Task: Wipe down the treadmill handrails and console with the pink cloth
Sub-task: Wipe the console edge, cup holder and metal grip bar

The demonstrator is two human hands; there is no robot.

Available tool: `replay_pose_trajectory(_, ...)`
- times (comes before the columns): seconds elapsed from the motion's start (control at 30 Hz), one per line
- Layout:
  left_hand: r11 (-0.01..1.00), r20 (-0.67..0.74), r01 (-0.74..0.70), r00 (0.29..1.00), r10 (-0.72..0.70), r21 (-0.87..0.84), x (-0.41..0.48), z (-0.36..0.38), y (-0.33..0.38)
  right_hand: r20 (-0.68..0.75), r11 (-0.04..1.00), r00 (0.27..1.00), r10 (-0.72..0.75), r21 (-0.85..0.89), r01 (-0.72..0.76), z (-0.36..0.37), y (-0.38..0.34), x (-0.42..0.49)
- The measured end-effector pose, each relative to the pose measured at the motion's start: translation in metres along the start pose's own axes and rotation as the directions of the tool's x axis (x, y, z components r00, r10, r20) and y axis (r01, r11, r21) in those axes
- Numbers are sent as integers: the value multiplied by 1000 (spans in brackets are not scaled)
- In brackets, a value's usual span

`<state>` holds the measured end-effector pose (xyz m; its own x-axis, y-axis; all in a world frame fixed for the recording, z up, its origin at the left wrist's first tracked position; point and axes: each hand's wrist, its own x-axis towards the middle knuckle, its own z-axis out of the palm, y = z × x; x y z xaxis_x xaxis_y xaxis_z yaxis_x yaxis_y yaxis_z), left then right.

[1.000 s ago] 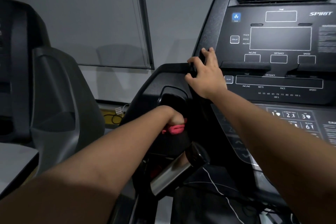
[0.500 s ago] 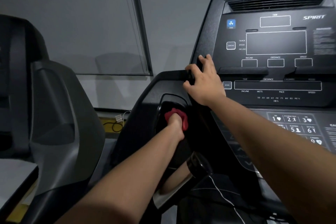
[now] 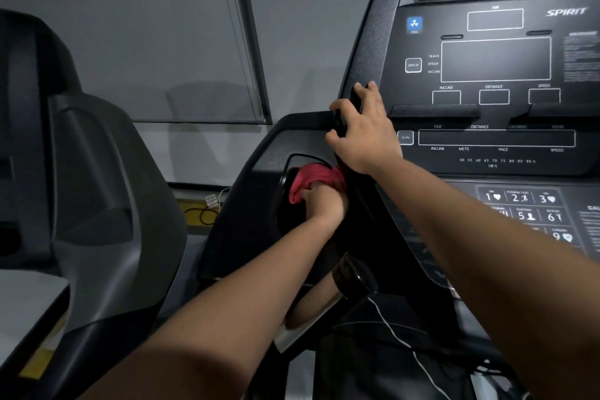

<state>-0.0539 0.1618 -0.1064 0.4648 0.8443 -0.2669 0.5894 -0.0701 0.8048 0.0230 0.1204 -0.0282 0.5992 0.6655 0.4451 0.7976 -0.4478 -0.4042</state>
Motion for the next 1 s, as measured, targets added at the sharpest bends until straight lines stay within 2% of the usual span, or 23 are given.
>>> replay_pose_trajectory(0.1,955,196,-229,962,192,187,-23,-18,-12,0,1000,1000,2,-4,-2,0,0,-1)
replay_pose_trajectory(0.17,897,331,-325,917,222,300,-34,-38,-19,4,1000,1000,7,0,-7,-1,0,-1)
replay_pose_trajectory(0.23,792,453,-445,858,243,418,-40,-58,-27,7,1000,1000,7,10,-7,-1,-1,-2)
replay_pose_trajectory(0.37,593,592,-589,775,222,549,-39,-91,-23,5,999,1000,3,37,-3,-2,-2,-1)
replay_pose_trajectory(0.43,446,594,-601,785,175,664,-36,-97,-17,11,999,1000,1,44,-2,-3,-3,-1)
replay_pose_trajectory(0.53,85,550,-571,814,187,816,-22,-96,-16,13,999,1000,1,43,-2,-2,-3,-2)
replay_pose_trajectory(0.63,-208,540,-503,817,200,839,-8,-89,-10,4,999,1000,-1,41,1,-1,-2,-2)
replay_pose_trajectory(0.83,-507,530,-343,799,285,790,14,-69,8,-9,999,1000,-10,46,11,1,0,0)
replay_pose_trajectory(0.9,-610,550,-318,801,237,726,20,-54,5,-12,999,1000,-10,48,10,1,0,1)
replay_pose_trajectory(0.97,-669,542,-312,824,162,675,23,-42,-5,-13,999,1000,-15,48,16,1,1,1)
replay_pose_trajectory(1.0,-650,532,-340,838,119,680,24,-37,-7,-11,999,1000,-19,48,20,1,2,1)
